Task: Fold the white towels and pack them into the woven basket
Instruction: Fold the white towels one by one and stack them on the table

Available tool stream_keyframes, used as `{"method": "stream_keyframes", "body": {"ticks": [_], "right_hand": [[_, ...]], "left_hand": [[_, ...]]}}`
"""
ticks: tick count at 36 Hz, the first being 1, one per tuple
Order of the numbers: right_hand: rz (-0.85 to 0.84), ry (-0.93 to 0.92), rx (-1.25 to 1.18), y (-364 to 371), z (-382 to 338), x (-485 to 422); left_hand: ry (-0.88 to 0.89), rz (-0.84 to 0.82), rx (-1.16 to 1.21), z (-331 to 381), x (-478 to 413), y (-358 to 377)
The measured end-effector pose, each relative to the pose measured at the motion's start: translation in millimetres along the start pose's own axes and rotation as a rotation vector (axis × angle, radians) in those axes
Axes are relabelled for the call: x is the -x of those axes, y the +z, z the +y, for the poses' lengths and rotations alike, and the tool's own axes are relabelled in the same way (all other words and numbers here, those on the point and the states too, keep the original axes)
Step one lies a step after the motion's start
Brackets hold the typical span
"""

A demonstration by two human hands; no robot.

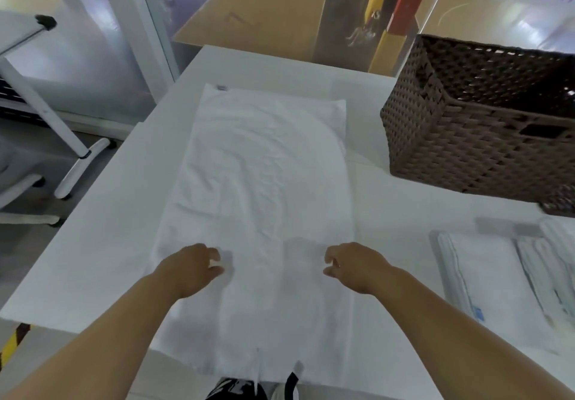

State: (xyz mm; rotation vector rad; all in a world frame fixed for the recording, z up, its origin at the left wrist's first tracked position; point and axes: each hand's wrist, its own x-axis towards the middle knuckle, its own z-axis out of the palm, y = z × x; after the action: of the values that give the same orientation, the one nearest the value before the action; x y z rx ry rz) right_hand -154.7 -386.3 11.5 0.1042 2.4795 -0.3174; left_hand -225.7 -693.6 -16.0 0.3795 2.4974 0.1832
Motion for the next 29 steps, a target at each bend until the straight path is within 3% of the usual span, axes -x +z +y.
{"method": "stream_keyframes", "body": {"ticks": [4, 10, 13, 17, 22, 29], "right_hand": [[0.072, 0.05, -0.029, -14, -7, -30], [0.214, 0.142, -0.097, -30, -16, -85], [0.207, 0.163, -0.078, -36, -19, -114], [0.171, 0.187, -0.022, -37, -18, -152], [0.107, 0.128, 0.023, -27, -20, -184], [0.228, -0.008, 0.06, -18, -21, -209]], "left_hand": [[0.052, 0.114, -0.032, -4, -34, -19], [0.101, 0.137, -0.114, -17, -95, -39], [0.173, 0.134, -0.237, -19, -123, -47], [0.172, 0.159, -0.144, -28, -161, -46], [0.188, 0.172, -0.148, -48, -194, -40], [0.188, 0.272, -0.186, -90, -207, -51]]}}
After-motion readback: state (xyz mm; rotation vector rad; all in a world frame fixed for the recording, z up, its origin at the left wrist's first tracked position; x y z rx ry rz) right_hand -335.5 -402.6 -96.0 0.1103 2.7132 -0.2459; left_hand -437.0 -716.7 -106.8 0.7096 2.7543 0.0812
